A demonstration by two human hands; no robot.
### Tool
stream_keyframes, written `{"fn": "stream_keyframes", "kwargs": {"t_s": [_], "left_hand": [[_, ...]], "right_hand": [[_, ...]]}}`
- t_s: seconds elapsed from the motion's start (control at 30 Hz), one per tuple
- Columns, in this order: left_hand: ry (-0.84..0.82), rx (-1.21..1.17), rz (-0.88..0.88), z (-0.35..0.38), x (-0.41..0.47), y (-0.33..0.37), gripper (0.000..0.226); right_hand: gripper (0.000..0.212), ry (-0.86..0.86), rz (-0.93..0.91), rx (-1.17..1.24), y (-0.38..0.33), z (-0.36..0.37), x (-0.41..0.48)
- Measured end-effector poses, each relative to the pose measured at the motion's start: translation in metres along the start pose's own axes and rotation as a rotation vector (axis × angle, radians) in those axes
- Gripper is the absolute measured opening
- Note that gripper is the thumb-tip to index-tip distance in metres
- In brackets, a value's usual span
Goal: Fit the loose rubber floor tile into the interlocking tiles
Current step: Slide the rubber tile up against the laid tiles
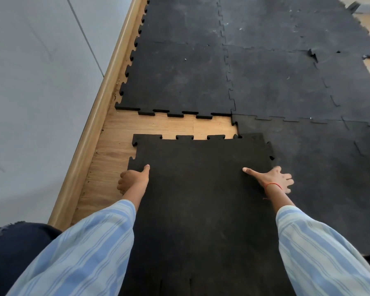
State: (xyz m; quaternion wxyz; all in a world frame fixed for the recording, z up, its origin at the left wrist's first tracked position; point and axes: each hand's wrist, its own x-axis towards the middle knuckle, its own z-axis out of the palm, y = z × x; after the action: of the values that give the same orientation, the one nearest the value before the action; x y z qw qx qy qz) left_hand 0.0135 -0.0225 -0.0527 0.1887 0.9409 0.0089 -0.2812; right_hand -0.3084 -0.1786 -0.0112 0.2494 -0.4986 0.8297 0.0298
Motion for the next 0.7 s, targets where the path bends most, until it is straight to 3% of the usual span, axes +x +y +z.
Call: {"fn": "stream_keyframes", "kwargs": {"t_s": [0.23, 0.5, 0.7], "left_hand": [[0.008, -0.1, -0.025, -0.016, 0.007, 0.01, 0.078], [0.076, -0.149, 0.071, -0.057, 0.05, 0.054, 0.093], [0.017, -0.225, 0.112, -0.073, 0.094, 0.069, 0.099]], "right_hand": [[0.101, 0.057, 0.044, 0.209, -0.018, -0.007, -0.003], [0.098, -0.017, -0.117, 0.378, -0.07, -0.016, -0.003], [0.097, -0.087, -0.223, 0.417, -0.103, -0.01, 0.008]]}}
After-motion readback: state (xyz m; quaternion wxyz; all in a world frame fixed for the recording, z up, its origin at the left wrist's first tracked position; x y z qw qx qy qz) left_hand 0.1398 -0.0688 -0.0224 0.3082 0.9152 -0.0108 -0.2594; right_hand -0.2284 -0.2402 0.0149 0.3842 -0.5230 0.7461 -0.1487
